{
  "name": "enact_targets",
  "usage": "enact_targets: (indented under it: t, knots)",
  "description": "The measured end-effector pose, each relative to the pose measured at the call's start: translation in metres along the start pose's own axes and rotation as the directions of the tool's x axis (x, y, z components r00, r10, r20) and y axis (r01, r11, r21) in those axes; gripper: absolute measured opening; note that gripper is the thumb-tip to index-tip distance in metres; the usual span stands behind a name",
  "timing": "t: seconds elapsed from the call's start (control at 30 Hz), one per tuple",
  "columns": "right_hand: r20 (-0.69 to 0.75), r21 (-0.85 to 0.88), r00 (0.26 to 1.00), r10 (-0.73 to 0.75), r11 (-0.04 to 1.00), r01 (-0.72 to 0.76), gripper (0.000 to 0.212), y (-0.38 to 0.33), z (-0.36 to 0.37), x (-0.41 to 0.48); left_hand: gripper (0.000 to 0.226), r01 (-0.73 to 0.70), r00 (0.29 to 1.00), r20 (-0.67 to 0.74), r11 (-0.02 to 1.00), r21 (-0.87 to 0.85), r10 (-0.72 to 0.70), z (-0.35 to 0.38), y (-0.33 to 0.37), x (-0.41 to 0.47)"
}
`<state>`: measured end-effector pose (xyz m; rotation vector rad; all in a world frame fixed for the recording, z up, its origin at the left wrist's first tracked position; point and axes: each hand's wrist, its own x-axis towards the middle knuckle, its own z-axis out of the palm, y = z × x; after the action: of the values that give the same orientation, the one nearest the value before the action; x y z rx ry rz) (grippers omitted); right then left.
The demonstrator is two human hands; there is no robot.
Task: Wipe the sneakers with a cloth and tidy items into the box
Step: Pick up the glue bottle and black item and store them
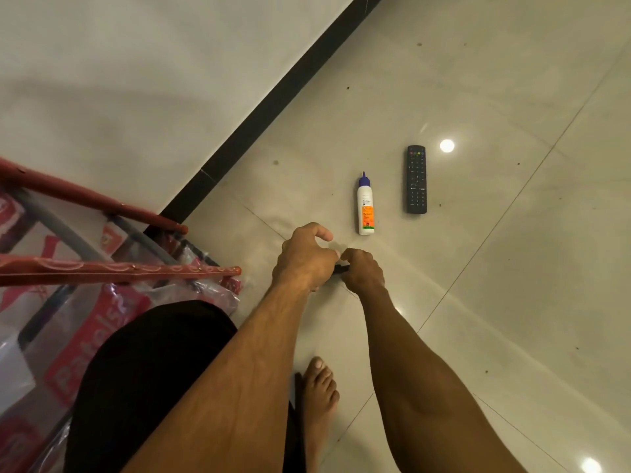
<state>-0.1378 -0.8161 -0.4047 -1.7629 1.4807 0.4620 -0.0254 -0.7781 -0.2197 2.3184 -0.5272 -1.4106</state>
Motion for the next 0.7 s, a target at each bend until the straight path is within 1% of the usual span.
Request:
enact_targets:
  t: [0.17, 0.33, 0.4, 0.43, 0.5, 0.57, 0.63, 0.7]
  knots:
    - [-0.032, -0.052, 0.999, -0.004, 0.999, 0.002, 0.045, 0.005, 0.018, 0.001, 0.029, 0.02, 1.0, -0.006, 1.0, -0.003, -0.02, 0.001, -0.002, 0.001]
    - [-0.057, -0.049, 0.998, 0.011, 0.999, -0.014, 0.041, 0.016, 0.026, 0.001, 0.024, 0.037, 0.999, -0.021, 0.999, -0.015, -0.037, -0.005, -0.005, 0.001]
    - [-0.055, 0.005, 0.998, -0.008, 1.0, 0.008, 0.04, 0.016, 0.022, 0.003, 0.024, 0.035, 0.999, -0.029, 0.999, -0.018, -0.036, -0.005, -0.004, 0.002]
    - [-0.045, 0.059, 0.999, -0.02, 0.998, 0.022, 0.039, 0.017, 0.019, 0.005, 0.025, 0.034, 0.999, -0.03, 0.999, -0.022, -0.035, -0.005, -0.005, 0.002]
    - [-0.006, 0.201, 1.0, -0.027, 0.979, 0.027, 0.036, 0.018, 0.007, 0.011, 0.027, 0.037, 0.999, -0.025, 0.999, -0.028, -0.038, -0.005, -0.004, 0.002]
    - [0.08, 0.31, 0.995, -0.053, 0.95, 0.026, 0.033, 0.02, -0.013, 0.016, 0.031, 0.039, 0.999, -0.03, 0.999, -0.027, -0.04, -0.006, -0.003, 0.002]
    - [0.196, 0.381, 0.972, -0.132, 0.924, 0.048, 0.031, 0.018, -0.04, 0.015, 0.037, 0.024, 0.999, -0.033, 1.0, -0.017, -0.025, -0.007, -0.003, 0.002]
    - [0.294, 0.412, 0.93, -0.222, 0.907, 0.086, 0.033, 0.012, -0.067, 0.009, 0.042, -0.011, 0.999, -0.038, 1.0, 0.025, 0.012, -0.009, -0.002, 0.0]
